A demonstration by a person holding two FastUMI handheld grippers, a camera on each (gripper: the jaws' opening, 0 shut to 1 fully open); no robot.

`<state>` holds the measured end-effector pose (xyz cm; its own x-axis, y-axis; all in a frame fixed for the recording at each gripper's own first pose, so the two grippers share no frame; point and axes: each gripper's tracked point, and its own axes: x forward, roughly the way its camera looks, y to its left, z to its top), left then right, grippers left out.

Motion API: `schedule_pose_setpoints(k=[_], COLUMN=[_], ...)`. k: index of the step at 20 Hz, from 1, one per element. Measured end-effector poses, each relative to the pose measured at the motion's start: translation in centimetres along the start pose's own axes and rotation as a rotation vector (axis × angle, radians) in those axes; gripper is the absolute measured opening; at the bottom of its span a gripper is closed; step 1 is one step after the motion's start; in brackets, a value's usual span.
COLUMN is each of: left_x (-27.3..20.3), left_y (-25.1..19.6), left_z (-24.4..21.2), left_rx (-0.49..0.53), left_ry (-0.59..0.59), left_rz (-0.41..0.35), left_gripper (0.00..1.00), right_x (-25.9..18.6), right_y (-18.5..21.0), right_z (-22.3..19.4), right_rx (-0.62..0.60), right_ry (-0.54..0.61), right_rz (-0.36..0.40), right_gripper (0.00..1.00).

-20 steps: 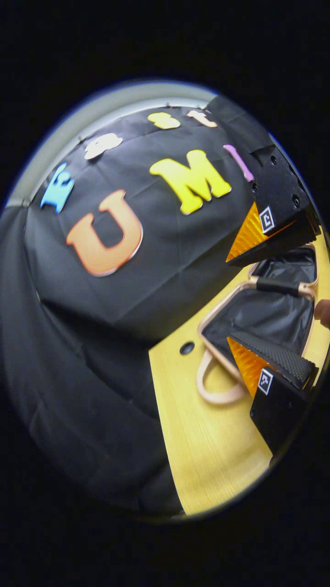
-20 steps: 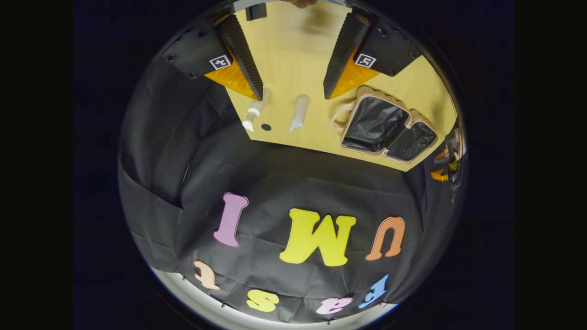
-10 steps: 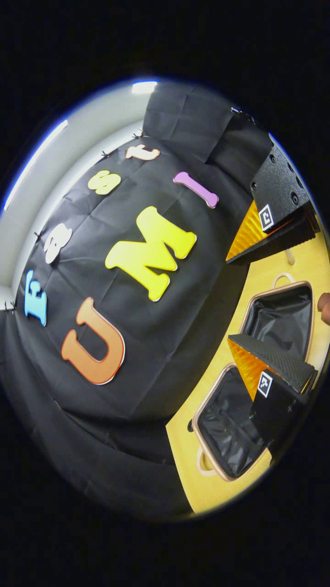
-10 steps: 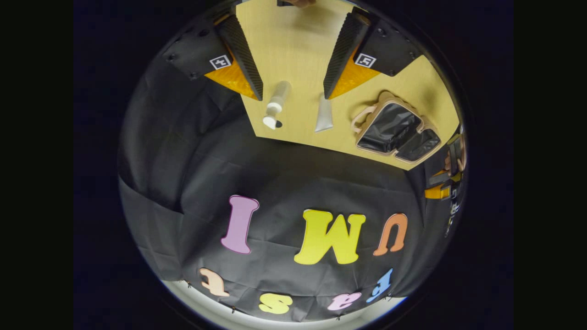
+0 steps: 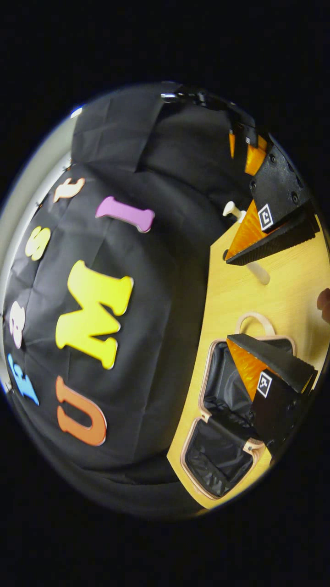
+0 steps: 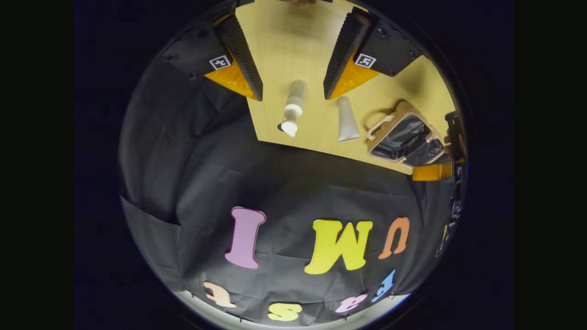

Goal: First open the suitcase, pack the skin care products into it, and then close the suitcase.

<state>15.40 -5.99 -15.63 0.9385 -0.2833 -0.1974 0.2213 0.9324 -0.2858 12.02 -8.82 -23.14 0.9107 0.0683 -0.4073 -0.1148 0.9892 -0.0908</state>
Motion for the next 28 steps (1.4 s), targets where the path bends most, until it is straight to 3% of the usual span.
schedule_pose_setpoints(k=[4,8,11,15,18,19,20,23,28], left_x=[4.2,8.4,12.5,15.3,16.5,16.5,16.6,15.9,12.3], left_y=[-3.6,-5.2,-5.1,-5.2,-4.5,-4.3,-4.5,-4.9,-5.5], left_z=[-4.5,-8.8,-12.3,-14.7,-15.9,-16.0,-15.8,-15.3,-13.9], left_rx=[0.075,0.078,0.053,0.098,0.127,0.135,0.14,0.199,0.151], left_ry=[0.095,0.189,0.261,0.293,0.318,0.324,0.317,0.333,0.356], left_rz=[-0.031,-0.029,-0.007,0.0,0.034,0.045,0.041,0.041,0.023], left_gripper=[0.95,0.96,0.95,0.94,0.84,0.88,0.72,0.47,0.4], right_x=[0.7,1.2,1.4,2.1,2.7,2.9,3.2,3.7,5.6], right_y=[-1.9,-3.4,-4.5,-5.0,-5.0,-4.9,-4.8,-4.2,-2.4], right_z=[-1.3,-3.2,-4.5,-5.6,-5.6,-5.5,-5.3,-4.8,-3.7], right_rx=[0.002,0.006,0.003,0.003,0.002,0.004,0.007,0.007,0.011], right_ry=[0.019,0.05,0.071,0.097,0.101,0.101,0.099,0.092,0.082], right_rz=[-0.004,-0.012,-0.02,-0.021,-0.023,-0.022,-0.02,-0.007,0.033], right_gripper=[0.79,0.79,0.79,0.79,0.78,0.78,0.79,0.78,0.79])
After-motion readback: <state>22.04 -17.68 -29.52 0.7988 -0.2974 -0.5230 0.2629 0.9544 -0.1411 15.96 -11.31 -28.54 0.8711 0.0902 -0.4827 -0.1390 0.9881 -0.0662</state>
